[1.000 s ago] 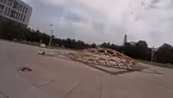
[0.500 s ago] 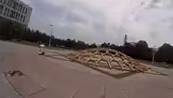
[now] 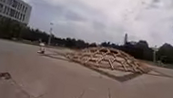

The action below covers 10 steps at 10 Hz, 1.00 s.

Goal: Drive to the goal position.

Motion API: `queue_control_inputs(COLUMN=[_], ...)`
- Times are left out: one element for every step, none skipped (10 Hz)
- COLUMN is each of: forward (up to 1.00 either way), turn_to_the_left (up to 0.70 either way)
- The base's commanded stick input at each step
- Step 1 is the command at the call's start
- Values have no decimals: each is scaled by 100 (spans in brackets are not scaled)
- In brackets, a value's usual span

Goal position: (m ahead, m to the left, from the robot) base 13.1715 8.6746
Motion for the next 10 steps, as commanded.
queue_control_inputs(forward=[70,70,70,70,70,70,70,70,70,70], turn_to_the_left=[28,10,4,0,0,0,0,0,0,0])
